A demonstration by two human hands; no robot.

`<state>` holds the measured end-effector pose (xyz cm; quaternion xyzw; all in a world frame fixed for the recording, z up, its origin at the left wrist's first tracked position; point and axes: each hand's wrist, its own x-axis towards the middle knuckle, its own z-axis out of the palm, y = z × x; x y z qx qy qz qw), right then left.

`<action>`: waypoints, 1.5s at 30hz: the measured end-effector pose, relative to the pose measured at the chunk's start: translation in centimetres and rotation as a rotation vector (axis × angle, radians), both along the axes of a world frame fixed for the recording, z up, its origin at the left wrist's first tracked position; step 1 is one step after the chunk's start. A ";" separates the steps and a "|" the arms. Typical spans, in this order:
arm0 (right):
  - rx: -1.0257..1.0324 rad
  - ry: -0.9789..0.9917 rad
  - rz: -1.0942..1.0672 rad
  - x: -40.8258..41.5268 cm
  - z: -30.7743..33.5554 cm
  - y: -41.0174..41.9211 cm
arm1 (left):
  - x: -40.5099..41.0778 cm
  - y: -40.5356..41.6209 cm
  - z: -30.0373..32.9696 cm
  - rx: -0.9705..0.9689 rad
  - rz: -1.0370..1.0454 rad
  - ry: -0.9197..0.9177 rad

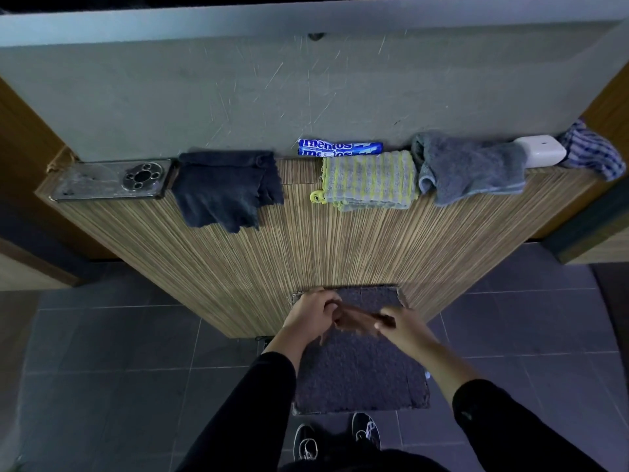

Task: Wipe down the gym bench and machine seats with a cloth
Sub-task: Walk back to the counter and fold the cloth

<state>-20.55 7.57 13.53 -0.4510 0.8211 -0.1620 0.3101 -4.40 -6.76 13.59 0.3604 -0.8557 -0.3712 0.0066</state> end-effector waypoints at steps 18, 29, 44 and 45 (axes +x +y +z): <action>0.132 0.043 0.145 -1.8 -6.9 0.3 | 0.5 1.1 -8.5 -0.212 -0.116 -0.031; 0.326 0.022 0.247 2.1 -13.4 6.3 | 3.6 8.2 -13.4 -0.026 -0.225 -0.382; 0.142 0.026 -0.032 -1.5 -16.7 -1.4 | -3.6 3.3 -15.5 -0.236 -0.087 -0.410; 0.099 0.028 -0.037 -1.6 -16.8 -1.5 | -3.6 3.3 -15.6 -0.251 -0.088 -0.418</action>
